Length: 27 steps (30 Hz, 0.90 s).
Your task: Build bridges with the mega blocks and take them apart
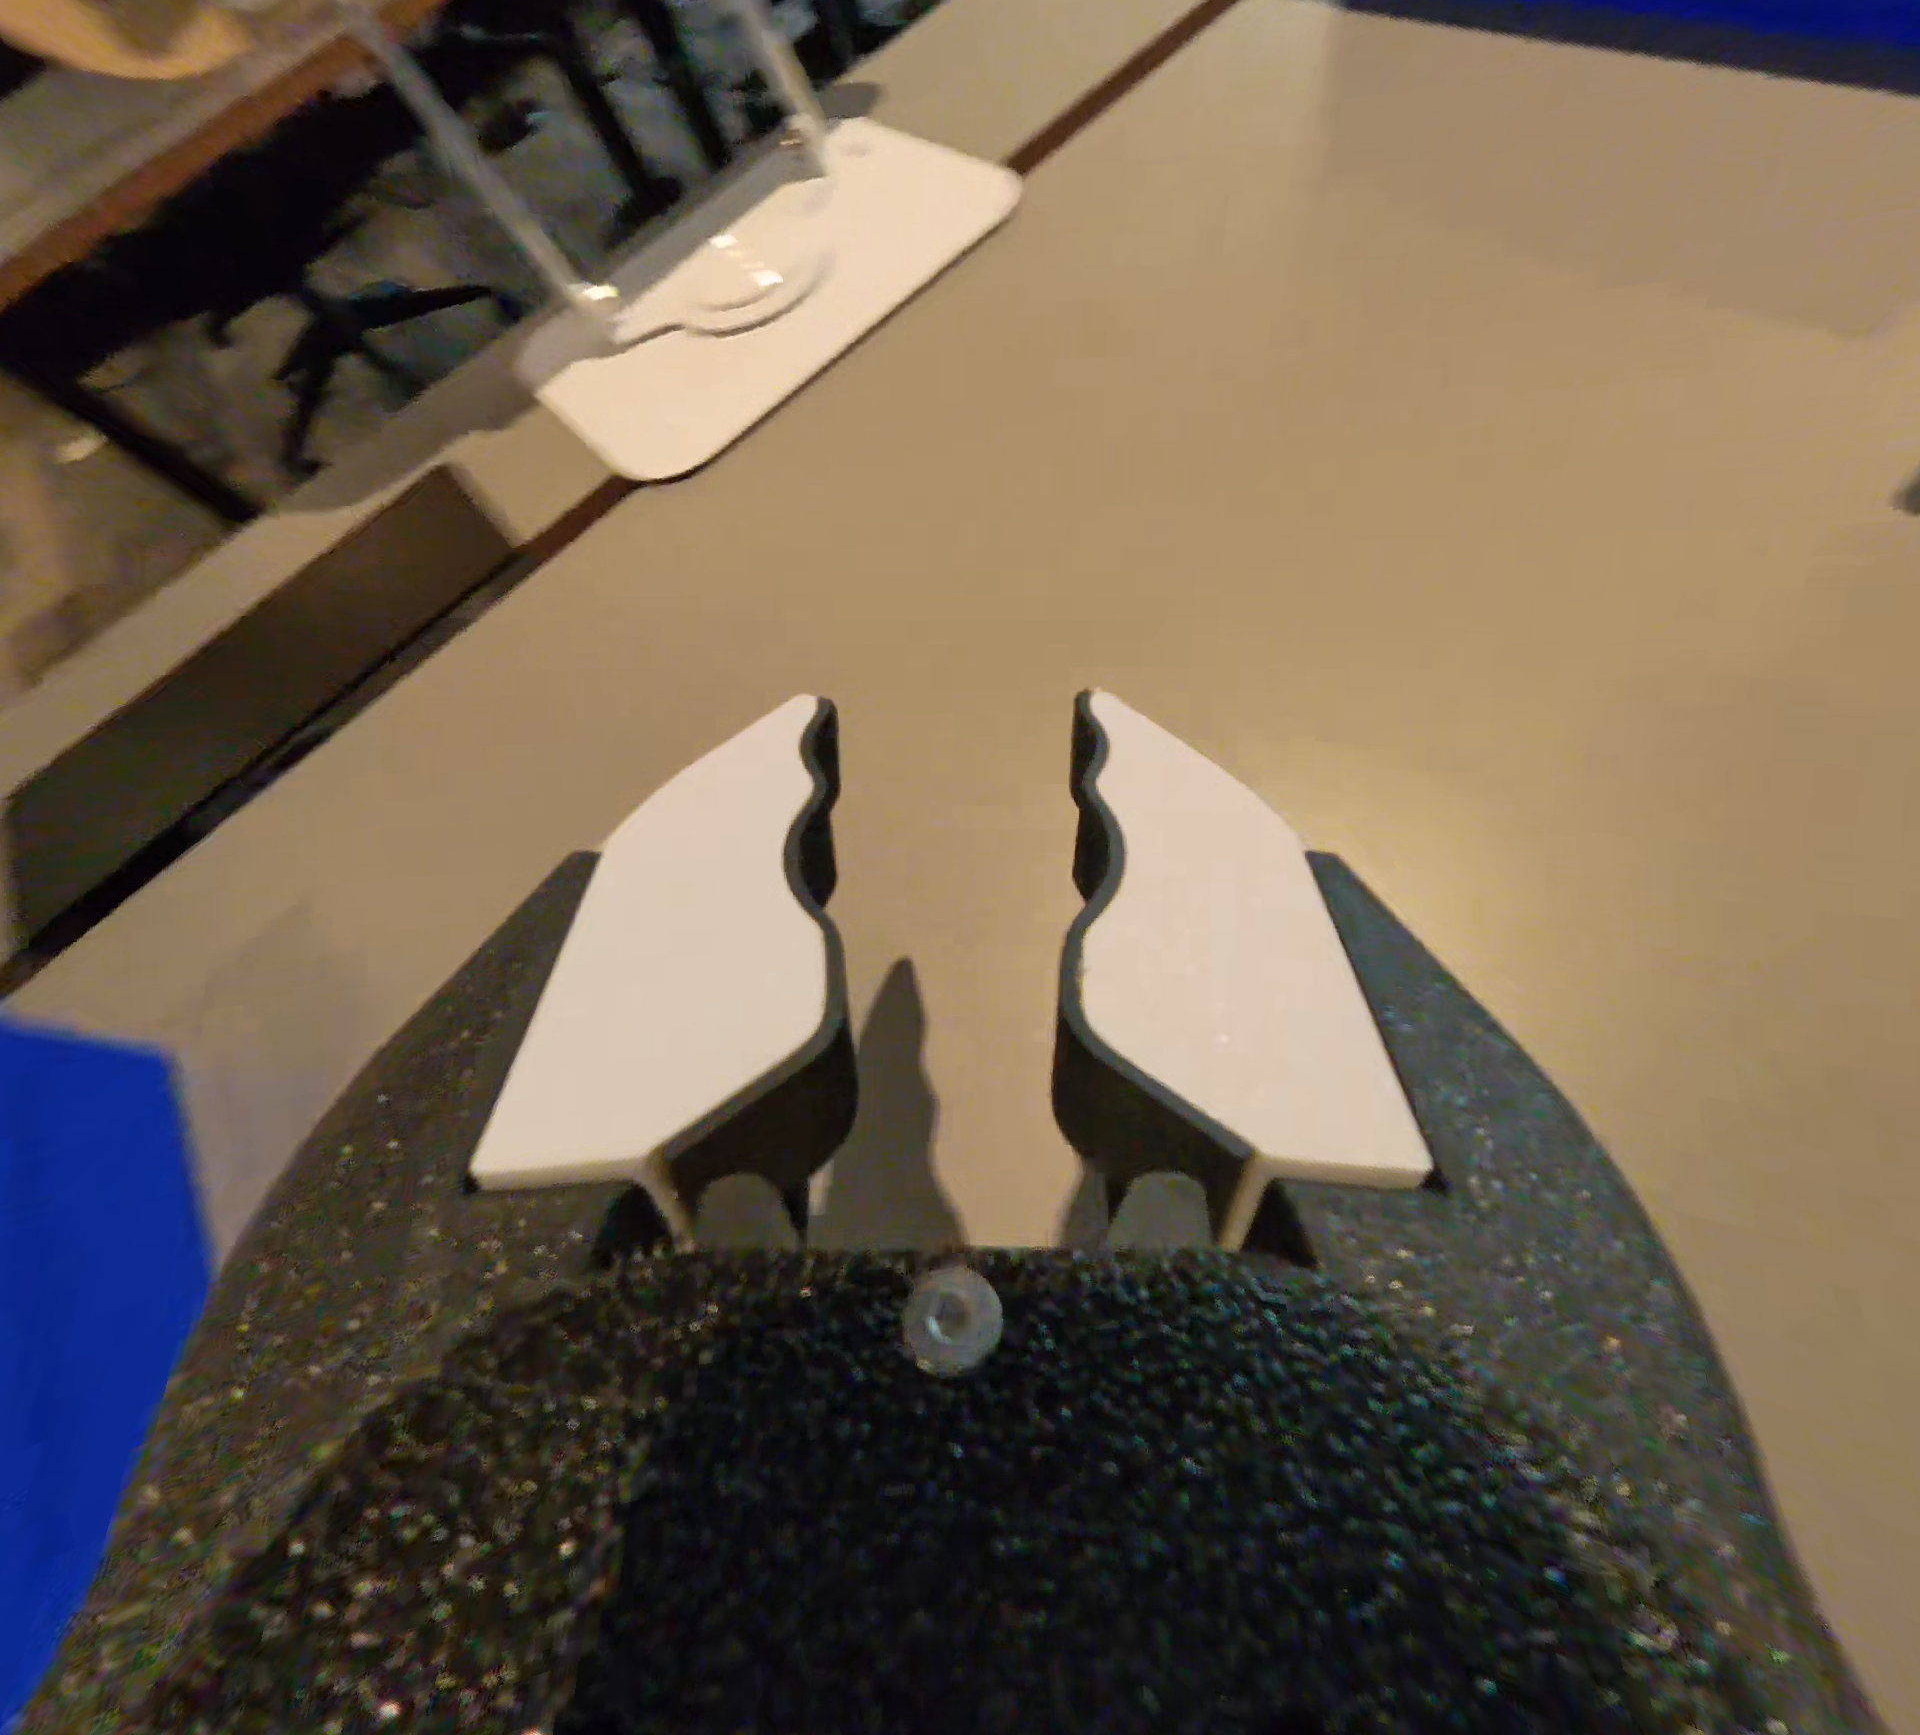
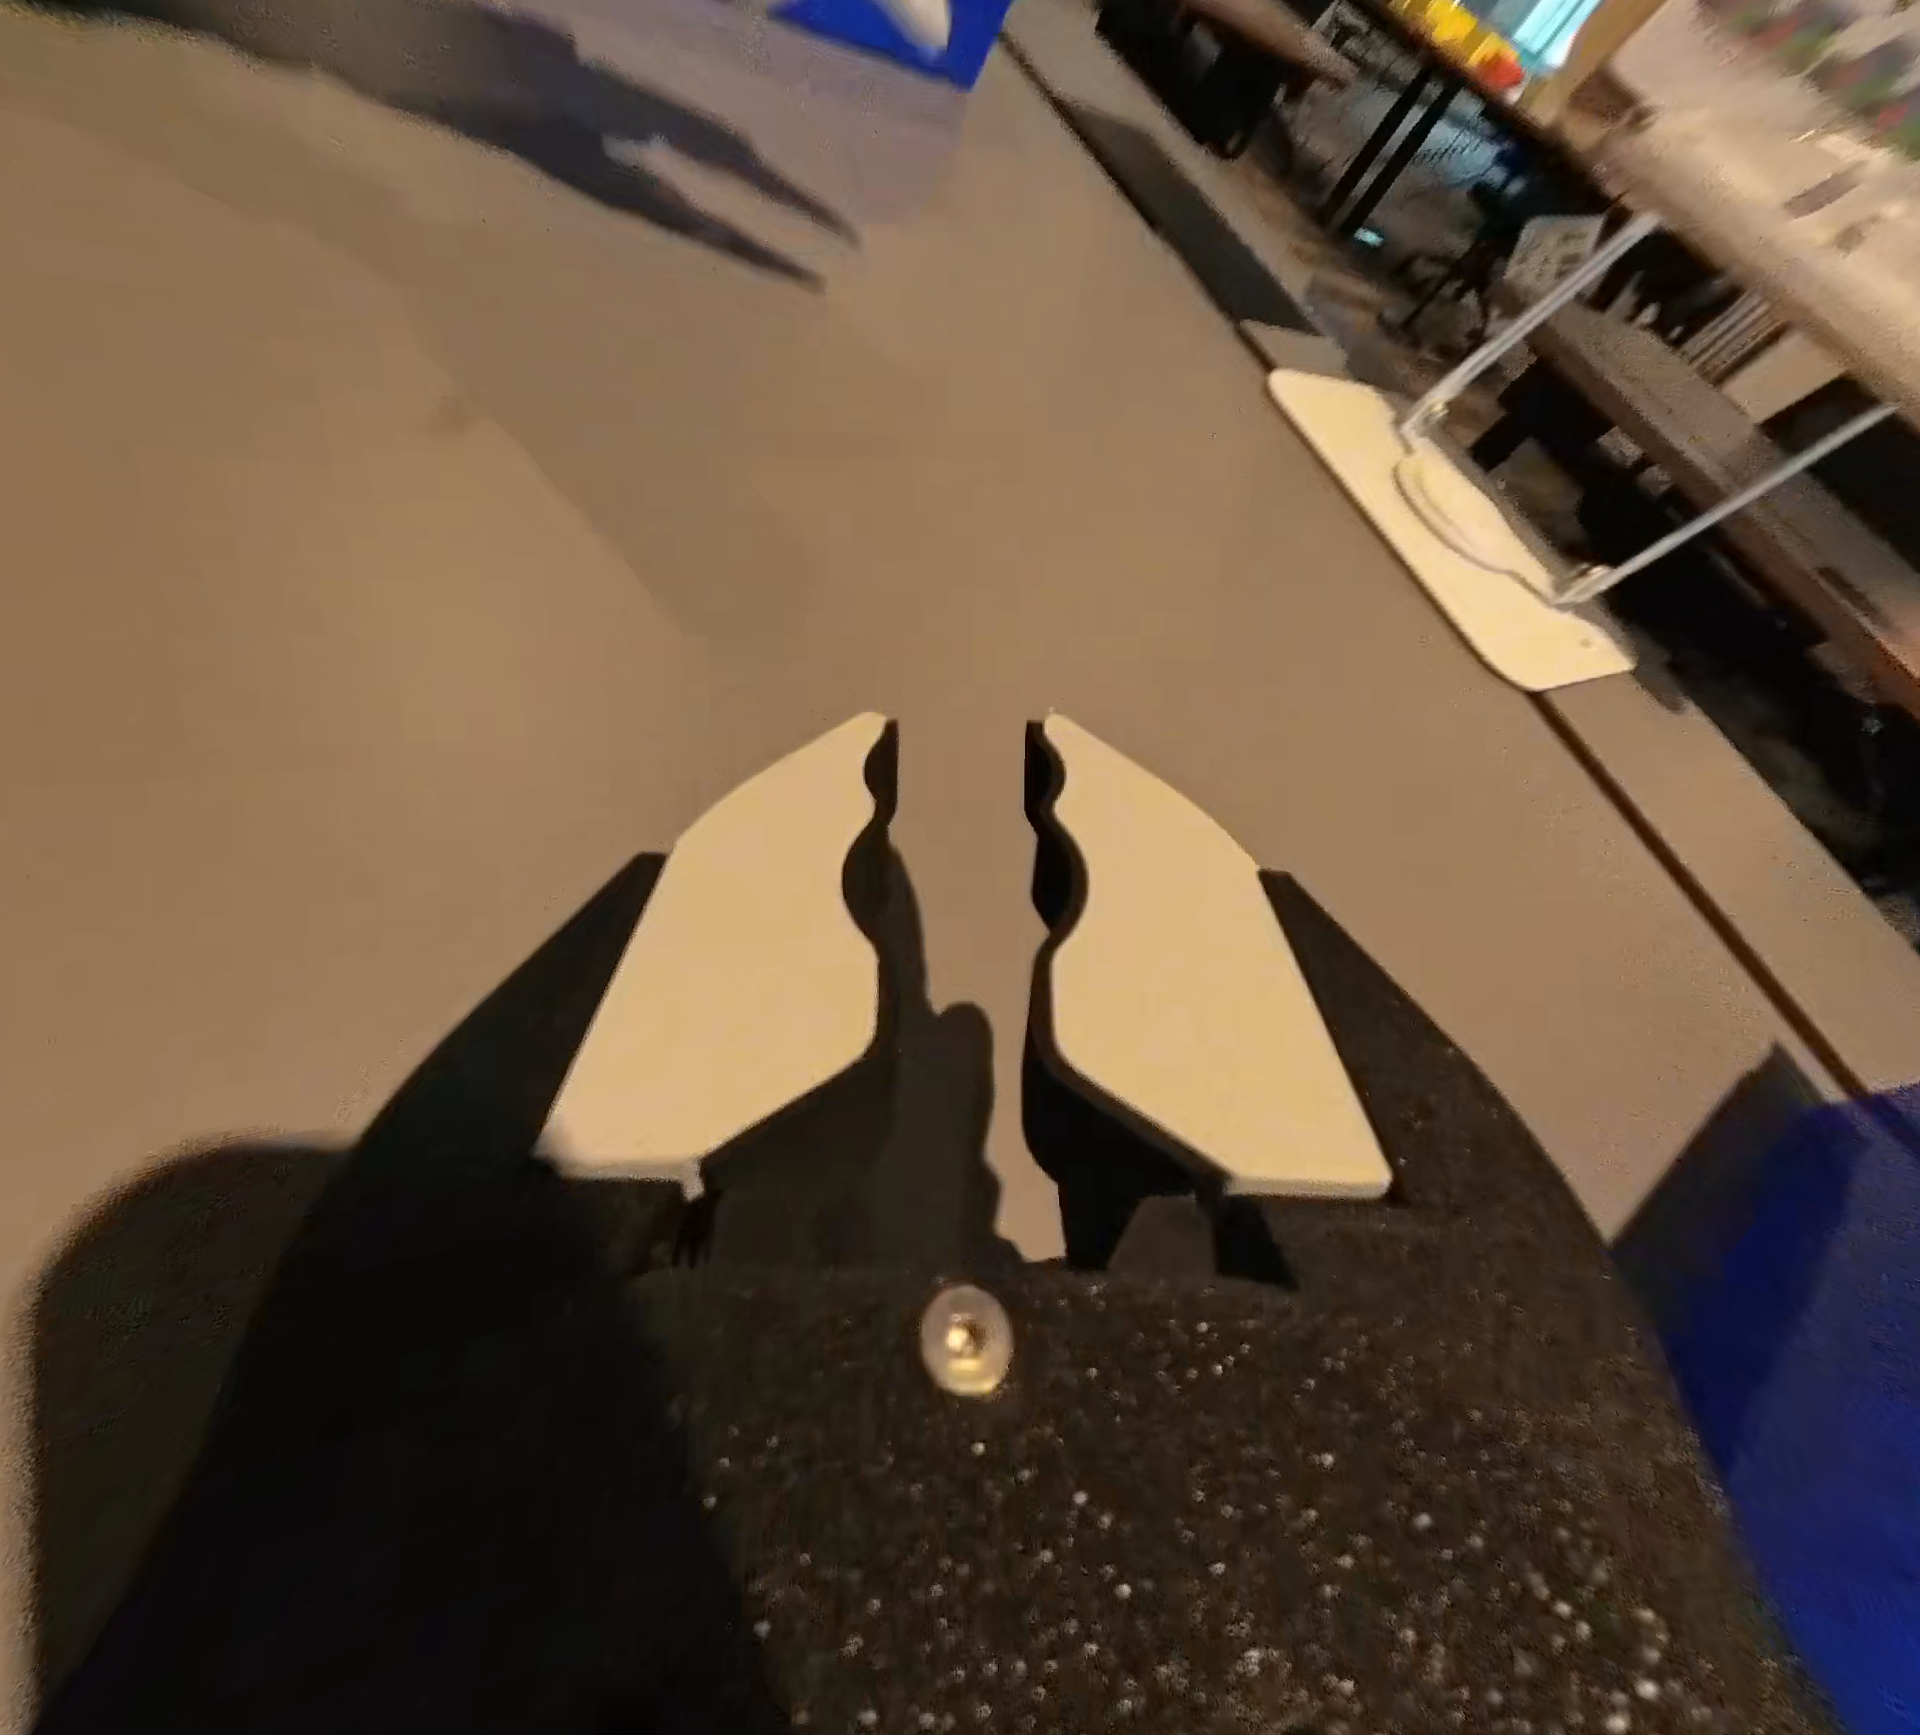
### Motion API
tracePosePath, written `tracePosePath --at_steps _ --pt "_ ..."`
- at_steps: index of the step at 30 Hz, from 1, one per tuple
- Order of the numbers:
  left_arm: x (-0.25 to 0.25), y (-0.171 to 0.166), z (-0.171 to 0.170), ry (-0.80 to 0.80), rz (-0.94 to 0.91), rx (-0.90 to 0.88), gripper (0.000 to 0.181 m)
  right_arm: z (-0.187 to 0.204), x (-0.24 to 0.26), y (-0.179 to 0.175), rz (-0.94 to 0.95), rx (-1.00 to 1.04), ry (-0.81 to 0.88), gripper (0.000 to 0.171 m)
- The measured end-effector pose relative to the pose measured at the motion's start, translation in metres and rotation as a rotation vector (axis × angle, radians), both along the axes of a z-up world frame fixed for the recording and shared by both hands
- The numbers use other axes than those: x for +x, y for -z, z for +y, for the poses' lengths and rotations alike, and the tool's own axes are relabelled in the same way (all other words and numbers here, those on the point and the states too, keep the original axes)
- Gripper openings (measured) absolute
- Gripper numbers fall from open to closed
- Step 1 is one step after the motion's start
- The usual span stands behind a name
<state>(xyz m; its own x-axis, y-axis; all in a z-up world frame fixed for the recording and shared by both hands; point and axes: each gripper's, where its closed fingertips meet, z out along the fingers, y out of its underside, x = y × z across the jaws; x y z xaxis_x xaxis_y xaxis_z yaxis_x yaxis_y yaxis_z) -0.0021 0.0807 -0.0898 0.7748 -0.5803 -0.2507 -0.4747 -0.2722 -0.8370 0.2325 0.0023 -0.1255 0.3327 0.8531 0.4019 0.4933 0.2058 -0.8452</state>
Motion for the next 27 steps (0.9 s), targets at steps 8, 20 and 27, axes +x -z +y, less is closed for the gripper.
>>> tracePosePath --at_steps 8,20,27 --pt "-0.152 -0.033 -0.050 -0.431 -0.010 0.223 0.044 0.001 -0.003 0.012 -0.067 0.012 0.020 0.026" --pt "-0.235 0.038 -0.087 -0.513 -0.125 -0.044 0.017 0.006 -0.004 0.024 -0.169 0.067 0.079 0.025" --pt "-0.231 0.044 -0.100 -0.544 0.048 -0.069 0.007 0.005 -0.003 0.025 -0.181 0.072 0.075 0.025"
